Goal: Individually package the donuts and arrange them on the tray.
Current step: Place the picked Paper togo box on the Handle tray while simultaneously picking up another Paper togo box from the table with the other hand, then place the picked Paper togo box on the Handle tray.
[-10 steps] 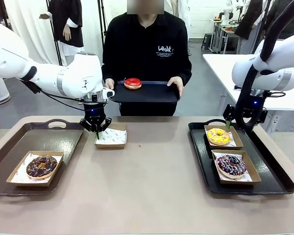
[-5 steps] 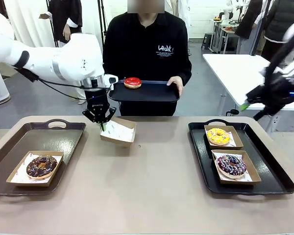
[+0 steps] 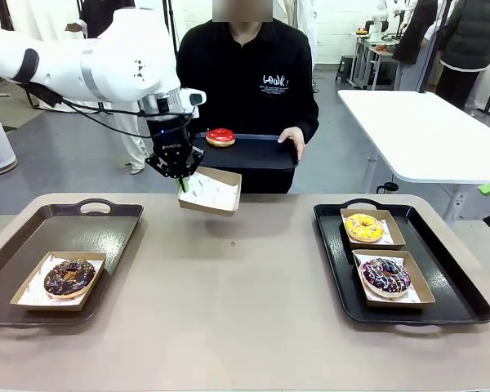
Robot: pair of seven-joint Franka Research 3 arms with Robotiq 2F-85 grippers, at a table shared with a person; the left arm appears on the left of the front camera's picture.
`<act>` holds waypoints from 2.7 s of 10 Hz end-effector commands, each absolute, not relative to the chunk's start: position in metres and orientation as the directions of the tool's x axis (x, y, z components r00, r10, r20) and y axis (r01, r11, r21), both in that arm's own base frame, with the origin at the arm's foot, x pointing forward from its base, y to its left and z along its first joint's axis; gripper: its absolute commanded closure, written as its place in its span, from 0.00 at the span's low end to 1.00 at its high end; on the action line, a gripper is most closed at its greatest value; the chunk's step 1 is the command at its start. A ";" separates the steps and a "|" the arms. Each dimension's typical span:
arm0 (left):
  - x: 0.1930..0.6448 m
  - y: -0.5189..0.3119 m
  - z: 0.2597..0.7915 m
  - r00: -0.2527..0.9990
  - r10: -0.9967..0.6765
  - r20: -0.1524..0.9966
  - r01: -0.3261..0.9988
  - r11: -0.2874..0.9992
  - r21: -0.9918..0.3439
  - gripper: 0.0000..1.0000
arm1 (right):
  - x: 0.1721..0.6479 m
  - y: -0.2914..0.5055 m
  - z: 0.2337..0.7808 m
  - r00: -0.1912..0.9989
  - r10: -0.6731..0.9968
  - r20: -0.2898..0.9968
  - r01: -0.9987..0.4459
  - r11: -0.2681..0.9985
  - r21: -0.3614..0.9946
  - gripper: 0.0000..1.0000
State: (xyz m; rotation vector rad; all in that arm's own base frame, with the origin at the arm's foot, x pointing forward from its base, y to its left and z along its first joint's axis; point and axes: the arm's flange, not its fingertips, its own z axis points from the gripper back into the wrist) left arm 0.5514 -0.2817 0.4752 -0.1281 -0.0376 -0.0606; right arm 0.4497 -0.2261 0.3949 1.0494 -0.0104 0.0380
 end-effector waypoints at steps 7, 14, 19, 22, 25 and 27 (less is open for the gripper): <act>0.595 -0.307 0.489 0.997 0.041 0.060 -0.036 0.996 -0.085 1.00 | 0.385 -0.247 0.367 0.976 -0.215 0.026 0.055 0.362 0.931 0.00; 0.589 -0.302 0.483 0.998 0.011 0.062 -0.004 0.994 -0.110 1.00 | 0.392 -0.255 0.369 0.987 -0.164 -0.005 0.066 0.370 0.927 0.00; 0.589 -0.302 0.483 0.998 0.011 0.062 -0.004 0.994 -0.110 1.00 | 0.392 -0.255 0.369 0.987 -0.164 -0.005 0.066 0.370 0.927 0.00; 0.589 -0.302 0.483 0.998 0.011 0.062 -0.004 0.994 -0.110 1.00 | 0.392 -0.255 0.369 0.987 -0.164 -0.005 0.066 0.370 0.927 0.00; 0.589 -0.302 0.483 0.998 0.011 0.062 -0.004 0.994 -0.110 1.00 | 0.392 -0.255 0.369 0.987 -0.164 -0.005 0.066 0.370 0.927 0.00; 0.589 -0.302 0.483 0.998 0.011 0.062 -0.004 0.994 -0.110 1.00 | 0.392 -0.255 0.369 0.987 -0.164 -0.005 0.066 0.370 0.927 0.00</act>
